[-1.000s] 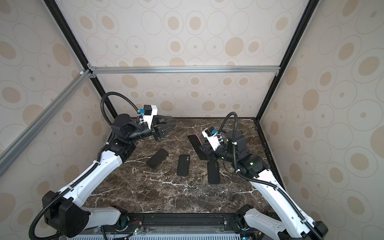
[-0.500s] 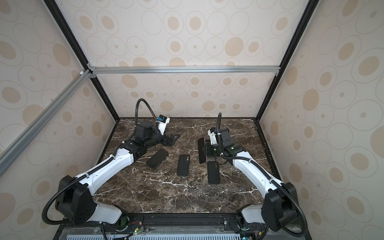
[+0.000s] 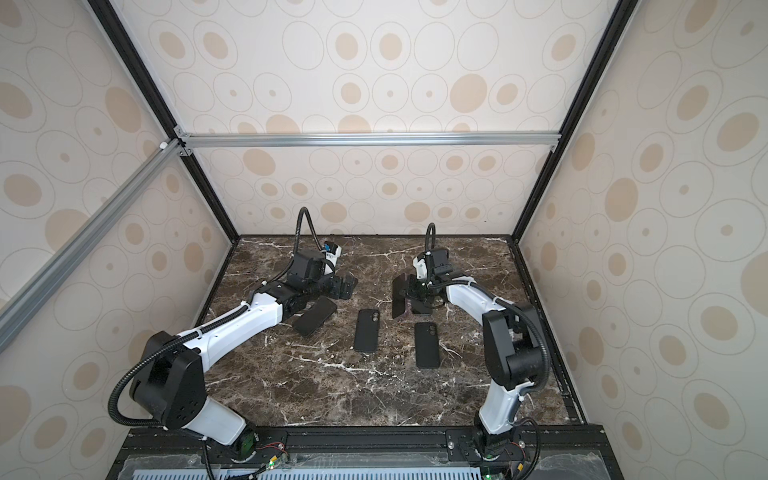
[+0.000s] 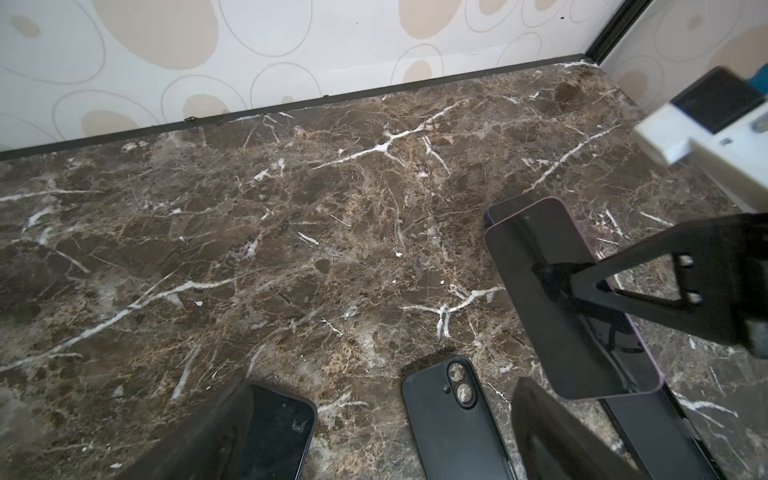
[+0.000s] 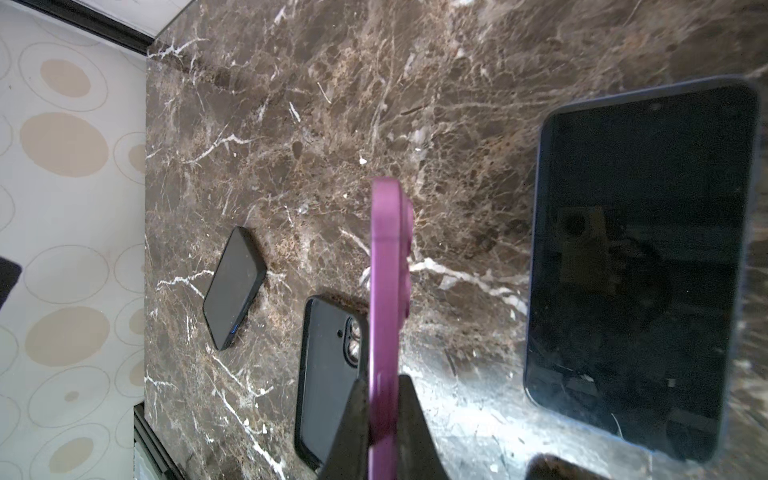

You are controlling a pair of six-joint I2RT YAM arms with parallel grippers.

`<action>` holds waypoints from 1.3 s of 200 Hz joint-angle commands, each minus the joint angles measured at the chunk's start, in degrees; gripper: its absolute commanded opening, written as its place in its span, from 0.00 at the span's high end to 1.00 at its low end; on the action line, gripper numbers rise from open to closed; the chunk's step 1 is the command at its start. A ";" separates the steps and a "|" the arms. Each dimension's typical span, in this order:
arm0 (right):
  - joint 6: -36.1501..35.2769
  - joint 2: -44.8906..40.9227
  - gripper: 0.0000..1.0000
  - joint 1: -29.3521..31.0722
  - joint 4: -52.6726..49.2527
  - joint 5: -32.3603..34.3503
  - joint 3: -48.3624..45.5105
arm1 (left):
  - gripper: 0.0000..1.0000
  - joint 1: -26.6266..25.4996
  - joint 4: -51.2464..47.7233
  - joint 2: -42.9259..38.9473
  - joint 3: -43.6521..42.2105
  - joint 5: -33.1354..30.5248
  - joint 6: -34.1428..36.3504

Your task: Take the phone out of the phone case

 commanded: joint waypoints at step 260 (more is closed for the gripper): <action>3.37 16.70 0.78 -4.54 9.98 -13.71 6.96 | 0.01 -0.08 -2.02 -2.47 -2.17 0.08 -0.71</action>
